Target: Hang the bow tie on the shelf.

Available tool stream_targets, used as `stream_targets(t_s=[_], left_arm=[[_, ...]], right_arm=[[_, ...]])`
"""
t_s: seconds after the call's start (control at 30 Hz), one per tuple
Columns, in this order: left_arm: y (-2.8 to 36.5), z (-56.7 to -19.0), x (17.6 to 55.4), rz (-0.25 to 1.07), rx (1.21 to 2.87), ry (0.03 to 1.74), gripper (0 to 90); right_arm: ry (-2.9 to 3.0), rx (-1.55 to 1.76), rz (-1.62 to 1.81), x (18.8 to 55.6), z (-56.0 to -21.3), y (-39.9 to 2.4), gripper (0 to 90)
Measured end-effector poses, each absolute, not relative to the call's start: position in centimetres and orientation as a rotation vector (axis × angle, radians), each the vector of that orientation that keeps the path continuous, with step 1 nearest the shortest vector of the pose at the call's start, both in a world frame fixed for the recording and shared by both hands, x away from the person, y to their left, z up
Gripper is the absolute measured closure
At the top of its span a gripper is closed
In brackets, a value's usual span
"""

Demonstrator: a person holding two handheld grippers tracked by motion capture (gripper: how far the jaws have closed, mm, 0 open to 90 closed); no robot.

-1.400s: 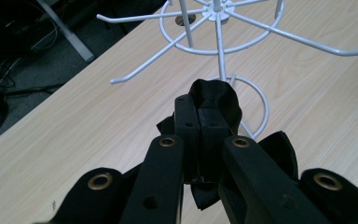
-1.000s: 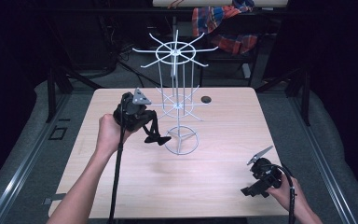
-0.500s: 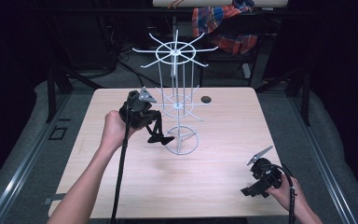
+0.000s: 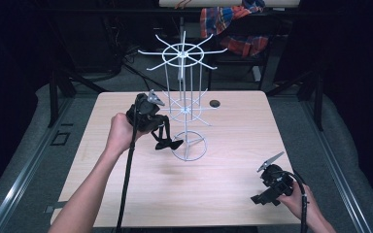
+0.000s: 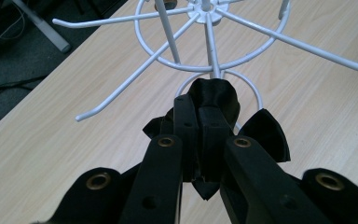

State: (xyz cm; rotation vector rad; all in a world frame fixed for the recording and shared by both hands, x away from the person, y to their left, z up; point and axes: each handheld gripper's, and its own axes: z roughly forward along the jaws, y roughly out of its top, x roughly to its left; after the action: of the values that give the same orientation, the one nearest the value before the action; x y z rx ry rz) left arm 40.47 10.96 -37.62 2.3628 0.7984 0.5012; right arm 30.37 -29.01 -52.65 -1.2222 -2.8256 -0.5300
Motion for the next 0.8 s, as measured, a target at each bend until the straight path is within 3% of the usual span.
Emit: stream_targets(t_s=[0.8], left_arm=[[12.8, -39.2, 40.8, 0.409, 2.298, 0.900, 84.4]], right_arm=[[-2.821, -1.229, -0.530, 30.4, -52.8, -28.9, 14.8]])
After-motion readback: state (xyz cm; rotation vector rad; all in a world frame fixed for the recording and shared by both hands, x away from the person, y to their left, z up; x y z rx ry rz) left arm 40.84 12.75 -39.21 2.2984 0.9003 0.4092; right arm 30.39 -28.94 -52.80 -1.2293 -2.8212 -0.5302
